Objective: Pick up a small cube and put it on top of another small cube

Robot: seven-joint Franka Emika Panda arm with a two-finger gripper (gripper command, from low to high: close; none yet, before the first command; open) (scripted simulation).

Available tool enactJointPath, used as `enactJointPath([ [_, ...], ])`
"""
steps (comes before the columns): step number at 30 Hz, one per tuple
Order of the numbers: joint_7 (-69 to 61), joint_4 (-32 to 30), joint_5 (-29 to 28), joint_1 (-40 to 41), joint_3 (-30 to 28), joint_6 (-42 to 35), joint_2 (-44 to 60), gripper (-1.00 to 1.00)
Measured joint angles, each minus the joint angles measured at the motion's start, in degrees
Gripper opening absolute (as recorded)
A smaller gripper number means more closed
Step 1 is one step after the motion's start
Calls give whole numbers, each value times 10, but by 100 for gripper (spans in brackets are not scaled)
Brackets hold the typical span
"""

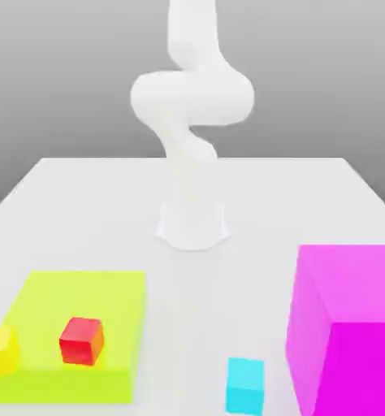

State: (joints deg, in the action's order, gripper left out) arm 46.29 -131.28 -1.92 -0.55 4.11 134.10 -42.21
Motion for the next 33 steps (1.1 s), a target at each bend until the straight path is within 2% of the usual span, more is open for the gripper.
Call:
enactJointPath([
  [11, 192, -54, -90, 8, 227, 140, 219, 0],
  [17, 331, -89, -166, -3, 331, 213, 347, 0],
  [19, 382, -100, -197, -29, 353, 236, 392, 0],
  [23, 478, -134, -222, -76, 354, 280, 467, 0],
  [31, 657, -253, -106, -19, 298, 288, 481, 0],
  [33, 695, -259, -123, -23, 275, 299, 499, 0],
])
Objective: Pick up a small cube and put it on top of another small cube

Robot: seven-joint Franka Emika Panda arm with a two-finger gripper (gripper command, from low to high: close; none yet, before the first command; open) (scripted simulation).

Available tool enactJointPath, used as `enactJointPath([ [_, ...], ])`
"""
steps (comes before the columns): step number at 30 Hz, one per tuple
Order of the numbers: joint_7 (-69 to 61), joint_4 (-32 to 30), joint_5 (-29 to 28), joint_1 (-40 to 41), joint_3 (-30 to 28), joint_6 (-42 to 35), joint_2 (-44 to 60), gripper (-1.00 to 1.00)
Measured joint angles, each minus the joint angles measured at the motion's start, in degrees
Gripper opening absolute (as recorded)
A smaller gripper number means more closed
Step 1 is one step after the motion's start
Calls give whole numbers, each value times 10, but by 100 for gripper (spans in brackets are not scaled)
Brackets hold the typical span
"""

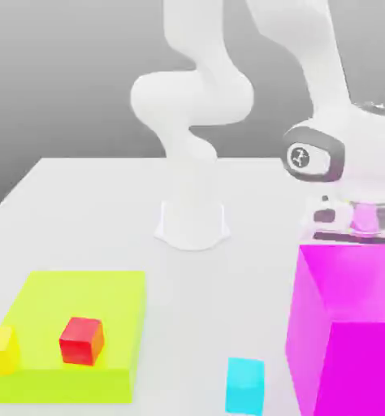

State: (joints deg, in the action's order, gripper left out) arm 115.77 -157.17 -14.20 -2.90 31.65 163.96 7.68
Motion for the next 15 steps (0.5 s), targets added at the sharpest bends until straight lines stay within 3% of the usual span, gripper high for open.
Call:
enactJointPath([
  [9, 135, 29, -167, -118, -160, 71, 108, 0],
  [10, 146, 32, -181, -135, -180, 79, 118, -100],
  [15, 146, 32, -181, -135, -180, 80, 118, -100],
])
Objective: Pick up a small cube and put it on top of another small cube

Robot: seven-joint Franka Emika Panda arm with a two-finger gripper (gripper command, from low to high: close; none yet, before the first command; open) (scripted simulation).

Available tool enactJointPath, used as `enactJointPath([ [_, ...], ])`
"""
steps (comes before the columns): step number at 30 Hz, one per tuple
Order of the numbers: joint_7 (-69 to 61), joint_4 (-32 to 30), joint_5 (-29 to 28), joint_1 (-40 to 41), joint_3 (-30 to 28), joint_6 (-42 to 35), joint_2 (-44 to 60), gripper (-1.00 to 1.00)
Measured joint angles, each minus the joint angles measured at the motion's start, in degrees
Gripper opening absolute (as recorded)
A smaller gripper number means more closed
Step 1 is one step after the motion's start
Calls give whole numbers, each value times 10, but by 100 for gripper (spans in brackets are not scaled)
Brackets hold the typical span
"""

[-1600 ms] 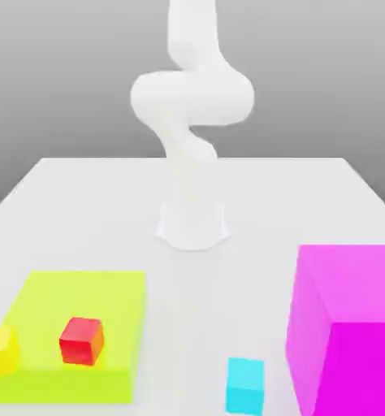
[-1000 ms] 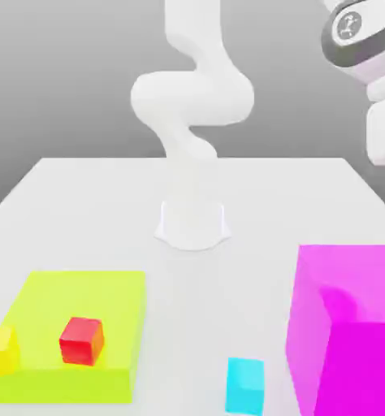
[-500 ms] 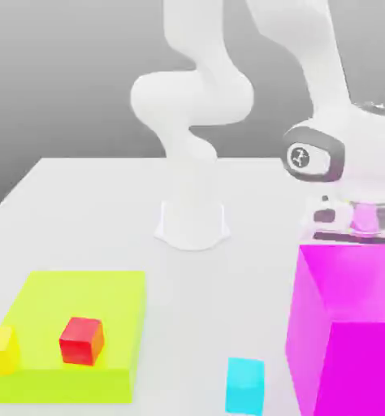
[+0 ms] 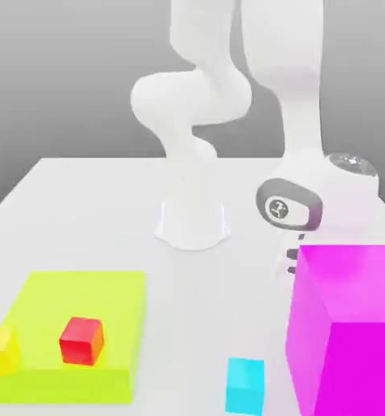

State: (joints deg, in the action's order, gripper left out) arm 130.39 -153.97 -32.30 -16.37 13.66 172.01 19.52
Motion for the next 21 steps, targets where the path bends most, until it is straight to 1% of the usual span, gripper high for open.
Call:
enactJointPath([
  [1, 5, 1, -7, -8, -10, 4, 5, -100],
  [2, 2, 1, -3, -4, -4, 1, 2, -100],
  [4, -17, -4, 23, 20, 26, -11, -16, -100],
  [9, -93, -23, 123, 81, 109, -50, -76, -100],
  [13, -157, -38, 207, 107, 154, -82, -126, -100],
  [15, -162, -40, 226, 103, 167, -116, -141, -100],
  [17, -150, -39, 232, 88, 179, -161, -150, -100],
  [21, -115, 5, 243, 77, 184, -262, -185, -100],
])
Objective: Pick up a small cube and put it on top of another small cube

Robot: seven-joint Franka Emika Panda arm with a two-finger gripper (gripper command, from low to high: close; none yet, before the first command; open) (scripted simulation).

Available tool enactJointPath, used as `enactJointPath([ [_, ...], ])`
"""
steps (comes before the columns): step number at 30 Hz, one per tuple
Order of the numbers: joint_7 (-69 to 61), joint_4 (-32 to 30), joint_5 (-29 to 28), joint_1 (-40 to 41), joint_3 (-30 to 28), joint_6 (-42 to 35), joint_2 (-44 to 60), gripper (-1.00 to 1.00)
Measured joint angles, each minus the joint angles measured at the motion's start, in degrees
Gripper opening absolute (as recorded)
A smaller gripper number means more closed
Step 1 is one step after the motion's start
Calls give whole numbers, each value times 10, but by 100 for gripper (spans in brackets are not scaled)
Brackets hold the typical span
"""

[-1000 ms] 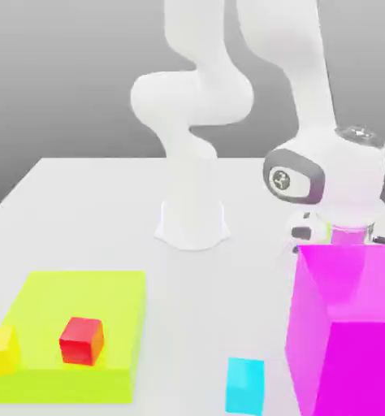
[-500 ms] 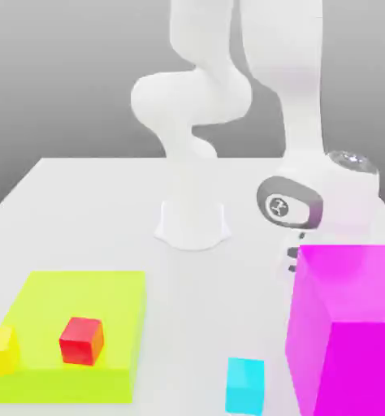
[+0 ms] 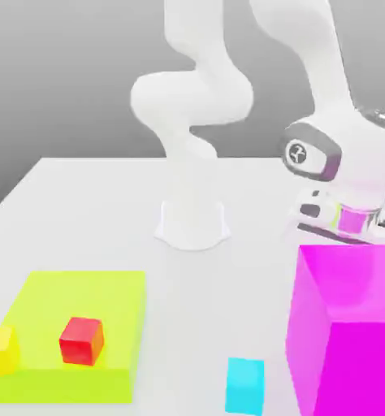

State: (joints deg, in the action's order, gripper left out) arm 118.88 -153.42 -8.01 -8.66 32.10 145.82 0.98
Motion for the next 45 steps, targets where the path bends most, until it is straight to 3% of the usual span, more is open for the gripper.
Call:
enactJointPath([
  [10, 112, 146, 14, -17, 15, -250, -55, -100],
  [12, 102, 173, 21, 10, -5, -261, -65, -100],
  [16, 45, 194, 39, 59, -57, -246, -83, -100],
  [32, -188, 140, 78, 225, -239, -132, -63, -100],
  [38, -266, 122, 83, 308, -287, -82, -39, -100],
  [42, -271, 109, 76, 317, -287, 4, 27, -100],
  [43, -270, 107, 75, 316, -286, 20, 40, 100],
  [45, -270, 107, 75, 316, -286, 20, 40, 100],
])
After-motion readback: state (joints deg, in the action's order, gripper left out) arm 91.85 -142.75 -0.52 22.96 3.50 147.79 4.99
